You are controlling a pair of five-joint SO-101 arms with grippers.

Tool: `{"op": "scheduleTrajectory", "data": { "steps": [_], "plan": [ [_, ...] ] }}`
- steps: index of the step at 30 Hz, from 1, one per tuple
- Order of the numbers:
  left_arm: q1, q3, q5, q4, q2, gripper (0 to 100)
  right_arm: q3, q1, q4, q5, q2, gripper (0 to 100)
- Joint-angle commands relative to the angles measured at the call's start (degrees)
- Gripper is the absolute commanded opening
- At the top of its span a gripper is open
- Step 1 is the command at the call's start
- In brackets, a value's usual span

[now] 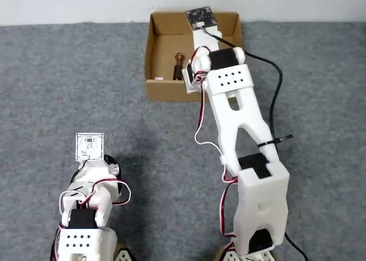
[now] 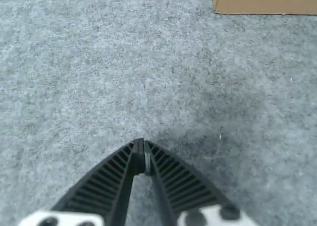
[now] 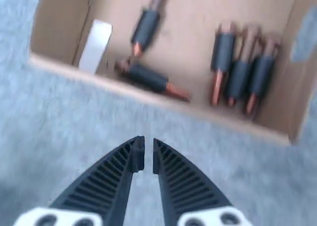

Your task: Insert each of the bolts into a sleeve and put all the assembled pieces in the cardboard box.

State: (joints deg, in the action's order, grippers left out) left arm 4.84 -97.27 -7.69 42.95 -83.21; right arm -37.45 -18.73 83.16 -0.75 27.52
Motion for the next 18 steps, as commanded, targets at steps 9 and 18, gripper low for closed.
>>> {"op": "scheduleTrajectory", "data": {
  "steps": [9, 18],
  "plan": [
    [0.18, 0.40, 0.26, -1.32, -0.35, 1, -2.64, 0.48, 19.74, -0.26, -13.41, 0.9],
    [0.18, 0.40, 0.44, -1.32, -0.35, 1, -2.64, 8.04, 19.65, -0.26, -27.74, 0.9]
  ]
}}
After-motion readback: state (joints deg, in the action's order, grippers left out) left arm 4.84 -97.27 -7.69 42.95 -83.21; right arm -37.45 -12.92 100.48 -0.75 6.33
